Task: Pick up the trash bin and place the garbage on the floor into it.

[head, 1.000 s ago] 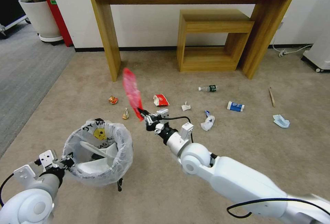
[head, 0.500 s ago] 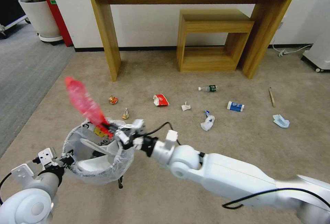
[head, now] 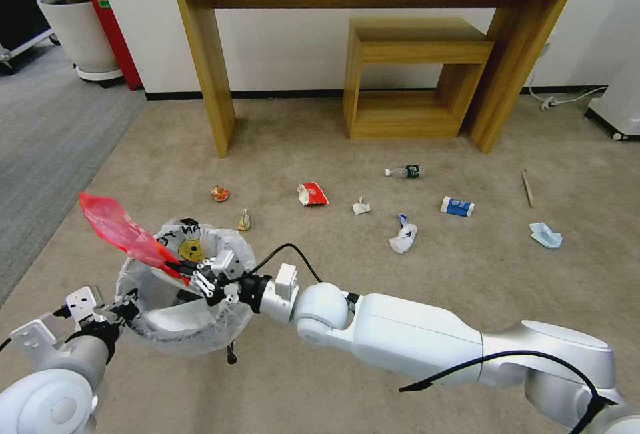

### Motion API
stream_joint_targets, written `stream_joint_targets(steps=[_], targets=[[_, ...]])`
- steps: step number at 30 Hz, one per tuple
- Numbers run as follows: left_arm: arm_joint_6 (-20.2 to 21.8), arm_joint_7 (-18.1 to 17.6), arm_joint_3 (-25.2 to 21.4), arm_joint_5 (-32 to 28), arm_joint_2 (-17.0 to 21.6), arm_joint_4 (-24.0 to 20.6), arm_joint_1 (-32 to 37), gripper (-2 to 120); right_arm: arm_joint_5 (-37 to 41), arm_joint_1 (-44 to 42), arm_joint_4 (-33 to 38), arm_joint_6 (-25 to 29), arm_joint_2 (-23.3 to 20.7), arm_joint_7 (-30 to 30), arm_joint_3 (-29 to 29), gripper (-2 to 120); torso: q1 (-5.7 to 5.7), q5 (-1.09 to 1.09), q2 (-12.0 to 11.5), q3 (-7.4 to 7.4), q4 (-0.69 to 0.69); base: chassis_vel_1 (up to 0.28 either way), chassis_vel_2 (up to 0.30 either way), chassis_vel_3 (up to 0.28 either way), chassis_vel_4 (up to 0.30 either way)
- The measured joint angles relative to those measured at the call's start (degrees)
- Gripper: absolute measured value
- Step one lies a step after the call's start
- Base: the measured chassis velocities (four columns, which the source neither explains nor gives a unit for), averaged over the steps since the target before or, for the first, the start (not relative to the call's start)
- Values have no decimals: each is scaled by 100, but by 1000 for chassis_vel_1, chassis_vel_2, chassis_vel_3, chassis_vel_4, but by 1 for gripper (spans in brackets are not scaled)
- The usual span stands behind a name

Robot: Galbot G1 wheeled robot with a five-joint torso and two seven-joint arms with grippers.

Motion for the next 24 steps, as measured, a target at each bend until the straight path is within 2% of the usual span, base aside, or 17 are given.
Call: stream_joint_targets(steps=[6,8,9,12,15,17,18,20,22,24], targets=[[1,0,-16,0,-3,-21,20,1,-177,-62,-202,30,76,2,1,0,0,0,0,0,1,0,0,0,0],[1,0,-29,-1,-3,-25,34,1,-233,-80,-302,37,100,11,0,14,0,1,0,0,0,0,0,0,0],[1,0,-29,-1,-3,-25,34,1,-233,-80,-302,37,100,11,0,14,0,1,0,0,0,0,0,0,0],[1,4,-35,-4,4,-24,34,1,-286,-100,-354,41,108,23,-1,26,0,1,0,0,0,0,0,0,0],[1,6,-35,-6,13,-12,25,1,-310,-105,-362,43,100,23,2,34,0,1,0,0,0,0,0,0,0],[1,7,-25,-8,29,10,-2,1,-332,-116,-358,44,74,26,19,46,0,1,0,0,0,0,0,0,0],[1,7,-25,-8,29,10,-2,1,-332,-116,-358,44,74,26,19,46,0,1,0,0,0,0,0,0,0],[0,7,-6,-9,40,36,-25,1,-333,-134,-332,44,46,29,29,57,0,1,0,0,0,0,0,0,0],[0,7,0,-11,42,48,-36,1,-328,-142,-315,44,34,34,32,60,0,1,0,0,0,0,0,0,0],[1,2,8,-12,47,82,-56,1,-298,-149,-268,44,6,42,37,70,0,1,0,0,0,0,0,0,0]])
